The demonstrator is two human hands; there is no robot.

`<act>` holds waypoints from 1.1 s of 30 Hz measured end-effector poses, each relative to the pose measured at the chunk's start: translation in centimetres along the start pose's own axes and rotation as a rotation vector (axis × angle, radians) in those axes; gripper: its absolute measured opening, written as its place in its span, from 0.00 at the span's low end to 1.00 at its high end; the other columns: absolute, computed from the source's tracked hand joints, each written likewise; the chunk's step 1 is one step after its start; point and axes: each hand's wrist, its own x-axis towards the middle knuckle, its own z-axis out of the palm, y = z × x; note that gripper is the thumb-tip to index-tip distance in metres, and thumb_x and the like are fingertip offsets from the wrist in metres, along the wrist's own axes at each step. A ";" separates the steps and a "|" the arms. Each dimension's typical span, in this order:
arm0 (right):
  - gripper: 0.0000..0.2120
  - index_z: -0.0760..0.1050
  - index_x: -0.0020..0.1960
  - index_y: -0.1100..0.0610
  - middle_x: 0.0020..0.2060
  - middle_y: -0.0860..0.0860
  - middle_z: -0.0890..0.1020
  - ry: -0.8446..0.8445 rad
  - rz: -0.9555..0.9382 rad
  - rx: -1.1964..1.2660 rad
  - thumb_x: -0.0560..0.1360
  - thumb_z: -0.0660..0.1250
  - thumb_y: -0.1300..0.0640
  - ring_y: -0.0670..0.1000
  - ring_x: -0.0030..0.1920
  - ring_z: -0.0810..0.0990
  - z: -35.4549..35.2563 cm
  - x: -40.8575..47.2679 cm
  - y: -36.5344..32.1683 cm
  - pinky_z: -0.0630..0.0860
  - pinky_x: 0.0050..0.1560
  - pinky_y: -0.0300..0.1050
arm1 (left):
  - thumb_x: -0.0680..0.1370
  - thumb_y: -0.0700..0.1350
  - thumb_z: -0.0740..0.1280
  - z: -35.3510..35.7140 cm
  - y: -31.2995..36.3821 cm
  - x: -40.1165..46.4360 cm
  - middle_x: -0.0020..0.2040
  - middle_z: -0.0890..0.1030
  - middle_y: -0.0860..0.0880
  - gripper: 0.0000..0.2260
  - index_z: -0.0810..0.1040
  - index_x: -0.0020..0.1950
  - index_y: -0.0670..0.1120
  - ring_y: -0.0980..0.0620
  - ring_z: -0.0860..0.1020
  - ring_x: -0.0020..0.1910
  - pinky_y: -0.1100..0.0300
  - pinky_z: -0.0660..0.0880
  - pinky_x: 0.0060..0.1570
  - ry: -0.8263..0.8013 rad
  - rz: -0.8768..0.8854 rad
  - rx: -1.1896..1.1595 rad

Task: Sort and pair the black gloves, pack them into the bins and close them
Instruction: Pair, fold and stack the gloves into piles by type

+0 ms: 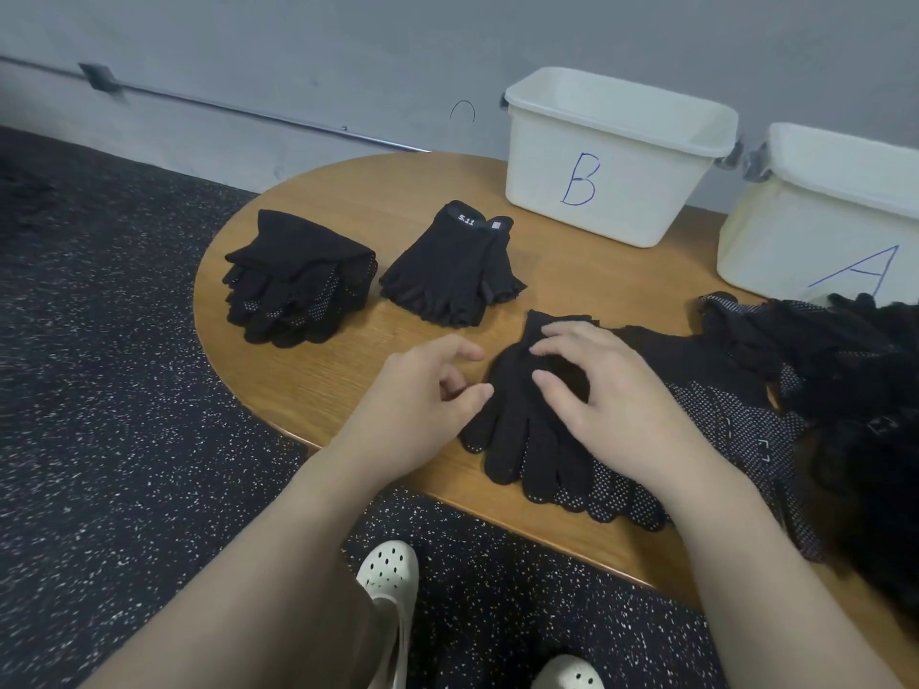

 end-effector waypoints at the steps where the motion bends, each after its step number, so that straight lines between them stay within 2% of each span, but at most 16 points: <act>1: 0.16 0.78 0.69 0.52 0.73 0.46 0.74 -0.016 -0.004 -0.019 0.83 0.64 0.51 0.47 0.74 0.68 0.1 0.2 -0.2 0.62 0.77 0.48 | 0.79 0.51 0.72 -0.1 -0.1 -0.2 0.34 0.82 0.61 0.13 0.78 0.64 0.56 0.63 0.78 0.38 0.73 0.70 0.43 -0.016 -0.003 -0.004; 3: 0.21 0.73 0.75 0.51 0.78 0.46 0.68 -0.065 0.005 -0.042 0.84 0.61 0.48 0.48 0.78 0.63 0.4 0.5 -0.2 0.55 0.81 0.45 | 0.79 0.51 0.73 -0.3 -0.1 -0.5 0.35 0.82 0.61 0.14 0.78 0.64 0.56 0.64 0.77 0.38 0.72 0.70 0.43 -0.049 -0.001 -0.011; 5: 0.25 0.65 0.80 0.49 0.82 0.47 0.60 -0.152 0.036 -0.093 0.85 0.57 0.43 0.47 0.81 0.55 0.9 0.6 0.0 0.45 0.80 0.41 | 0.79 0.50 0.73 -0.4 0.0 -0.8 0.34 0.82 0.62 0.15 0.77 0.65 0.56 0.63 0.76 0.36 0.68 0.71 0.44 -0.070 0.005 -0.012; 7: 0.30 0.57 0.83 0.48 0.83 0.48 0.54 -0.229 0.044 -0.192 0.84 0.51 0.39 0.46 0.83 0.48 1.4 0.6 0.2 0.40 0.80 0.41 | 0.79 0.49 0.73 -0.4 0.1 -1.0 0.34 0.82 0.61 0.15 0.77 0.66 0.55 0.62 0.76 0.35 0.66 0.71 0.44 -0.078 0.012 -0.011; 10: 0.35 0.50 0.84 0.47 0.84 0.48 0.48 -0.261 0.038 -0.280 0.81 0.41 0.33 0.46 0.83 0.42 1.8 0.4 0.1 0.37 0.81 0.44 | 0.79 0.48 0.73 -0.4 0.1 -1.3 0.35 0.82 0.59 0.17 0.78 0.67 0.54 0.63 0.76 0.36 0.65 0.70 0.46 -0.099 0.039 0.018; 12: 0.36 0.48 0.84 0.47 0.84 0.47 0.46 -0.269 0.041 -0.308 0.80 0.39 0.32 0.45 0.82 0.40 1.9 0.3 0.0 0.37 0.82 0.47 | 0.78 0.47 0.74 -0.5 -0.1 -1.4 0.34 0.81 0.58 0.18 0.78 0.67 0.53 0.63 0.77 0.35 0.65 0.70 0.46 -0.109 0.064 0.038; 14: 0.36 0.47 0.84 0.47 0.84 0.47 0.45 -0.264 0.037 -0.335 0.81 0.39 0.31 0.46 0.82 0.39 1.8 0.1 -0.4 0.37 0.82 0.49 | 0.78 0.46 0.74 -0.6 -0.2 -1.2 0.34 0.79 0.57 0.16 0.79 0.66 0.53 0.62 0.76 0.36 0.63 0.71 0.46 -0.076 0.083 0.053; 16: 0.37 0.49 0.84 0.47 0.84 0.47 0.46 -0.255 -0.013 -0.371 0.80 0.38 0.30 0.46 0.83 0.40 1.3 -0.5 -0.9 0.36 0.82 0.50 | 0.80 0.44 0.71 -0.6 -0.2 -0.6 0.37 0.79 0.57 0.13 0.80 0.64 0.52 0.60 0.76 0.39 0.58 0.74 0.50 0.000 0.106 0.063; 18: 0.38 0.53 0.84 0.47 0.83 0.46 0.48 -0.231 -0.098 -0.380 0.80 0.36 0.30 0.46 0.83 0.41 1.0 -1.4 -1.8 0.33 0.81 0.50 | 0.82 0.40 0.67 -0.6 0.0 0.3 0.44 0.80 0.58 0.12 0.81 0.64 0.50 0.59 0.77 0.45 0.50 0.76 0.57 0.067 0.153 0.051; 20: 0.37 0.53 0.83 0.47 0.83 0.45 0.48 -0.243 -0.130 -0.366 0.81 0.35 0.30 0.44 0.82 0.41 1.0 -2.4 -2.3 0.33 0.80 0.48 | 0.83 0.35 0.63 -0.4 0.2 1.4 0.52 0.82 0.55 0.14 0.82 0.64 0.46 0.56 0.80 0.53 0.46 0.76 0.61 0.104 0.223 0.028; 22: 0.36 0.49 0.84 0.48 0.83 0.45 0.46 -0.273 -0.123 -0.367 0.81 0.34 0.32 0.44 0.82 0.39 1.4 -3.3 -2.4 0.34 0.81 0.48 | 0.83 0.31 0.60 0.0 0.7 2.6 0.61 0.82 0.51 0.16 0.82 0.65 0.43 0.54 0.79 0.62 0.50 0.74 0.67 0.075 0.283 0.008; 24: 0.36 0.46 0.84 0.49 0.83 0.46 0.44 -0.282 -0.123 -0.374 0.82 0.33 0.33 0.45 0.82 0.37 1.9 -3.8 -2.2 0.34 0.81 0.48 | 0.84 0.32 0.57 0.5 1.4 3.9 0.69 0.80 0.50 0.19 0.82 0.67 0.45 0.56 0.75 0.70 0.61 0.69 0.72 -0.017 0.288 -0.028; 25: 0.36 0.45 0.85 0.49 0.83 0.46 0.44 -0.274 -0.126 -0.379 0.82 0.33 0.33 0.45 0.82 0.37 2.0 -4.0 -2.1 0.35 0.81 0.48 | 0.85 0.33 0.56 0.9 1.7 4.5 0.70 0.79 0.51 0.19 0.82 0.68 0.46 0.58 0.74 0.71 0.68 0.67 0.72 -0.070 0.273 -0.043; 27: 0.34 0.45 0.85 0.50 0.84 0.47 0.45 -0.256 -0.143 -0.384 0.83 0.34 0.35 0.45 0.82 0.38 2.2 -4.1 -1.9 0.35 0.81 0.48 | 0.86 0.36 0.57 1.6 2.0 5.5 0.71 0.79 0.52 0.19 0.81 0.69 0.49 0.61 0.73 0.70 0.74 0.66 0.68 -0.163 0.230 -0.046; 31: 0.32 0.46 0.85 0.50 0.83 0.45 0.46 -0.266 -0.207 -0.357 0.84 0.40 0.38 0.42 0.82 0.37 1.8 -5.1 -1.0 0.35 0.81 0.47 | 0.84 0.42 0.64 2.8 1.4 6.5 0.66 0.80 0.55 0.14 0.80 0.69 0.51 0.56 0.76 0.63 0.57 0.72 0.68 -0.168 0.210 0.047; 33: 0.32 0.47 0.84 0.48 0.83 0.44 0.46 -0.283 -0.221 -0.313 0.83 0.45 0.39 0.40 0.81 0.36 1.4 -5.9 -0.7 0.36 0.81 0.46 | 0.83 0.45 0.68 3.1 1.0 6.4 0.65 0.80 0.56 0.16 0.79 0.71 0.52 0.56 0.74 0.59 0.54 0.72 0.67 -0.155 0.212 0.113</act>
